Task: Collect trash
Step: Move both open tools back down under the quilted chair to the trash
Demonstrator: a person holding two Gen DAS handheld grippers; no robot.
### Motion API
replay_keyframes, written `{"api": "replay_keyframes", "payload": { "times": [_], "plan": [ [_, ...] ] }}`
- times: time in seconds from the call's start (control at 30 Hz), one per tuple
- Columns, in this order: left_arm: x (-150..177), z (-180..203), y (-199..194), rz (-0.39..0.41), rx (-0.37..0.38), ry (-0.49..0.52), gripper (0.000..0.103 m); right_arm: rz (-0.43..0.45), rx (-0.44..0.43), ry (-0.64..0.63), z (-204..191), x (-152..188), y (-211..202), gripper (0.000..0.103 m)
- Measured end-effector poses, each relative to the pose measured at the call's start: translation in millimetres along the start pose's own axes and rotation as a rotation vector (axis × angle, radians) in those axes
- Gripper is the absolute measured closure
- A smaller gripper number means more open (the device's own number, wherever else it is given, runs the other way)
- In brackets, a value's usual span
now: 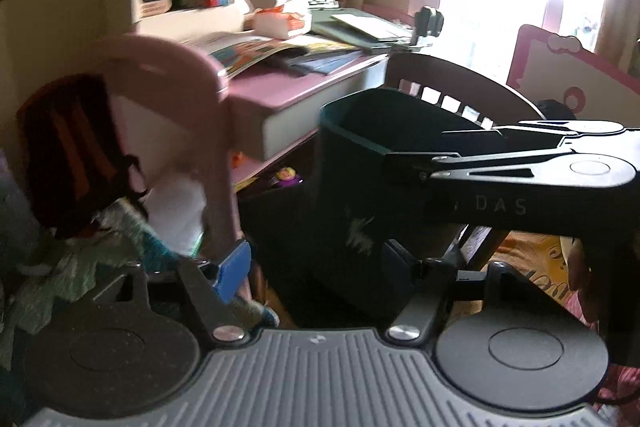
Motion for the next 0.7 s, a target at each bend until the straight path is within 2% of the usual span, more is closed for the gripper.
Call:
{"api": "replay_keyframes", "payload": {
  "times": [0.03, 0.33, 0.43, 0.57, 0.7],
  "plan": [
    [7.6, -9.7, -1.7, -0.002, -0.002, -0.014, 0.022, -0.001, -0.008, -0.001, -6.4, 2.8, 3.8, 0.048],
    [82.5, -90.1, 10.2, -0.073, -0.047, -0.133, 0.017, -0.098, -0.118, 0.011, -68.1, 55.5, 67.4, 0.048],
    [107.6, -114.1, 24.7, -0.105, -0.057, -0.176, 0.014, -0.133, -0.159, 0.011, -89.4, 78.4, 92.7, 0.048],
    [140.6, -143.6, 48.5, -0.132, -0.068, -0.238, 0.004, -0.172, -0.200, 0.028, -107.4, 109.2, 126.9, 0.047],
    [178.0, -173.3, 86.8, -0.167, -0.095, -0.313, 0.004, -0.228, -0.208, 0.092, -111.6, 146.0, 171.0, 0.047]
  ]
}}
Point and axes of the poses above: each gripper's, at about its wrist camera, not at the fingertips, and y roughly the way its jaws point, z to its right, x to its underside, the point moved 7 cm from there along y, roughly the way its jaws point, and after that the axes turned 12 degrees about -x, right-handed, at the moved point
